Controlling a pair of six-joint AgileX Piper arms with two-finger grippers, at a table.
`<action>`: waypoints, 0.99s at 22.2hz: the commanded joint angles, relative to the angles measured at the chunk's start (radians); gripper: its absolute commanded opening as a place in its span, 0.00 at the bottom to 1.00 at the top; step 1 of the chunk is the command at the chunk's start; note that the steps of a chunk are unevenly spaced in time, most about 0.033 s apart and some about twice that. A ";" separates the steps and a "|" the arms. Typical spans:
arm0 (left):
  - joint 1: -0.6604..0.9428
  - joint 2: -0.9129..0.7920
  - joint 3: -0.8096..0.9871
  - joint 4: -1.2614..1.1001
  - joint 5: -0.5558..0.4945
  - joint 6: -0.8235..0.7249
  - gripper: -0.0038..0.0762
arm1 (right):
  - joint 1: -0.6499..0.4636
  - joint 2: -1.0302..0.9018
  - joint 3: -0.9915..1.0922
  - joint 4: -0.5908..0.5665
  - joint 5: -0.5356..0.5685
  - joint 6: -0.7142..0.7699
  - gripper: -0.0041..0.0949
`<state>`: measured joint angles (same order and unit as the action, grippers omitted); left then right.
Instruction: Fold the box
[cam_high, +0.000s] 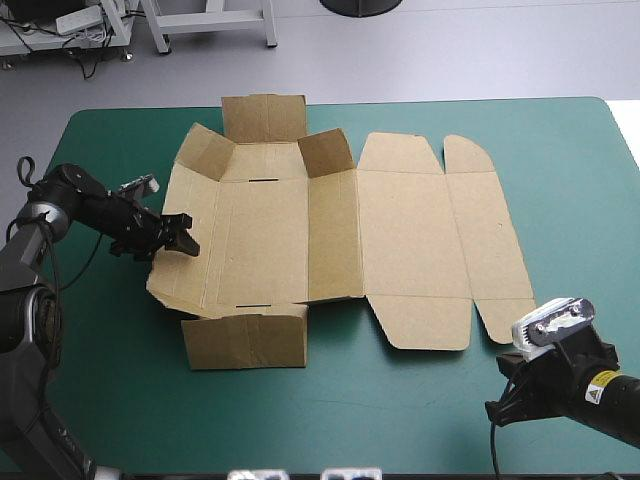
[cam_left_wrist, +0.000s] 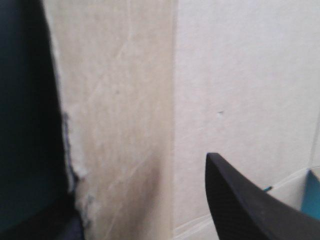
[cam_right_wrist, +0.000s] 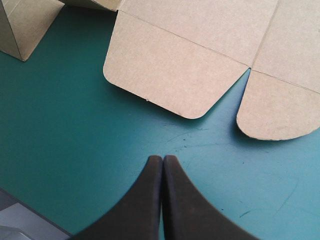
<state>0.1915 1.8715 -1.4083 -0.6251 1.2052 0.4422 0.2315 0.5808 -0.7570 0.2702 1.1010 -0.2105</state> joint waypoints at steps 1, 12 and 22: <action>-0.012 -0.072 -0.021 -0.139 0.095 -0.004 0.53 | 0.003 0.003 -0.025 0.014 -0.051 -0.008 0.02; -0.125 -0.085 -0.021 0.030 0.093 -0.119 0.44 | 0.003 0.003 -0.025 0.011 -0.053 -0.008 0.02; -0.188 -0.080 -0.021 0.102 0.091 -0.189 0.34 | 0.003 0.003 -0.025 0.022 -0.053 -0.008 0.02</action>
<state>0.0202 1.8408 -1.4083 -0.4879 1.2054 0.2670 0.2315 0.5808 -0.7570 0.2732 1.0999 -0.2105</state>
